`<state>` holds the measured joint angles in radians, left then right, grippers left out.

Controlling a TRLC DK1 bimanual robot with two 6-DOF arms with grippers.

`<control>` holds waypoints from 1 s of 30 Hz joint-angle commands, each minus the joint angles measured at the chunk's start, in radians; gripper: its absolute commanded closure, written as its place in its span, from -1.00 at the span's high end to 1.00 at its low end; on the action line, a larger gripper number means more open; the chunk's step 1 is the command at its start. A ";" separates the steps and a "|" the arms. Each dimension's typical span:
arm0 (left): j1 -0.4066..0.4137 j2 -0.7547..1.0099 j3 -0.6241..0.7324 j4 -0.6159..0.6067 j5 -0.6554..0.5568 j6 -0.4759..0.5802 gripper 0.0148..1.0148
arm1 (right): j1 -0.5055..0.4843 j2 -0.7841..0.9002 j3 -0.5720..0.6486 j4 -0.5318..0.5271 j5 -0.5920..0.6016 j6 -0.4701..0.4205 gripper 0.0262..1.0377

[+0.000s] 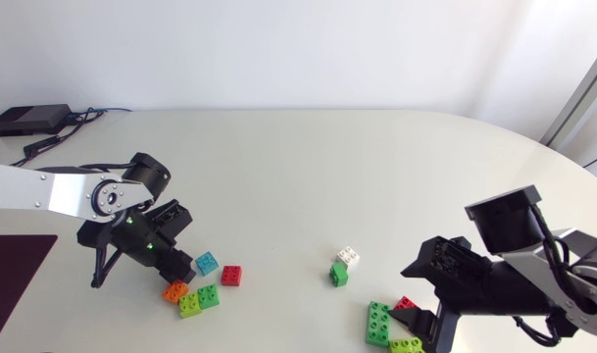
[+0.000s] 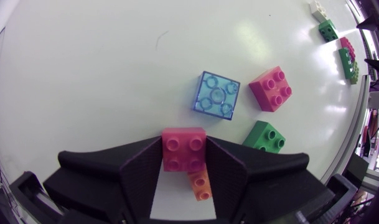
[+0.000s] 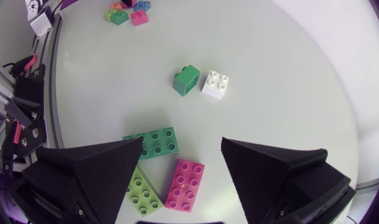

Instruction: Sort duplo bricks by size, large to the right and small to the left

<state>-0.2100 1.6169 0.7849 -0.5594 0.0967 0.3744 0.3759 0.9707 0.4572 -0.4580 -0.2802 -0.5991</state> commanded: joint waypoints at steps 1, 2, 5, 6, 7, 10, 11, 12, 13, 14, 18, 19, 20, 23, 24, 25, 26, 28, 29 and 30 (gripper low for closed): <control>0.006 0.015 -0.016 0.009 -0.002 0.026 0.50 | 0.011 0.046 0.032 0.007 0.009 0.015 0.75; 0.004 0.009 -0.015 0.007 0.000 0.026 0.69 | 0.014 0.063 0.043 0.016 0.012 0.019 0.75; 0.003 -0.028 -0.003 0.003 -0.002 0.026 0.92 | 0.052 0.134 0.083 0.059 0.053 0.048 0.75; 0.000 -0.045 0.002 0.003 -0.002 0.026 0.92 | 0.069 0.160 0.095 0.073 0.062 0.059 0.75; 0.000 -0.058 0.007 0.003 -0.002 0.026 0.92 | 0.080 0.187 0.110 0.087 0.072 0.062 0.75; -0.009 -0.104 0.020 0.003 0.000 0.024 0.93 | 0.090 0.278 0.155 0.134 0.093 0.076 0.75; -0.012 -0.115 0.022 0.003 0.000 0.023 0.93 | 0.093 0.312 0.172 0.150 0.104 0.085 0.75; -0.022 -0.127 0.024 0.003 0.000 0.023 0.93 | 0.095 0.345 0.187 0.167 0.115 0.093 0.75; -0.034 -0.141 0.020 0.006 0.000 0.023 0.93 | 0.097 0.382 0.204 0.183 0.122 0.105 0.75; -0.049 -0.153 0.017 0.012 0.000 0.023 0.93 | 0.098 0.419 0.219 0.200 0.133 0.116 0.75; -0.106 -0.186 0.008 0.030 0.000 0.014 0.93 | 0.101 0.543 0.278 0.239 0.157 0.150 0.75; -0.118 -0.190 0.007 0.035 0.000 0.014 0.93 | 0.101 0.568 0.288 0.246 0.162 0.156 0.75; -0.124 -0.192 0.007 0.038 0.000 0.014 0.93 | 0.103 0.588 0.299 0.248 0.162 0.160 0.75; -0.131 -0.192 0.010 0.044 0.001 0.011 0.93 | 0.106 0.634 0.324 0.259 0.168 0.182 0.74; -0.131 -0.192 0.008 0.047 0.001 0.011 0.93 | 0.107 0.643 0.330 0.257 0.168 0.186 0.74; -0.131 -0.192 0.007 0.050 0.001 0.011 0.93 | 0.109 0.651 0.334 0.259 0.168 0.191 0.74; -0.129 -0.192 0.005 0.052 0.001 0.011 0.93 | 0.112 0.661 0.339 0.259 0.168 0.196 0.74; -0.126 -0.193 0.001 0.055 0.001 0.011 0.93 | 0.116 0.680 0.347 0.259 0.177 0.203 0.74; -0.123 -0.195 -0.001 0.056 0.001 0.012 0.93 | 0.118 0.686 0.350 0.259 0.177 0.203 0.74; -0.123 -0.196 -0.004 0.058 0.001 0.012 0.93 | 0.124 0.692 0.351 0.257 0.179 0.206 0.73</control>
<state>-0.3359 1.4376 0.7891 -0.5137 0.0971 0.3775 0.4889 1.6360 0.7933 -0.2020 -0.1108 -0.4206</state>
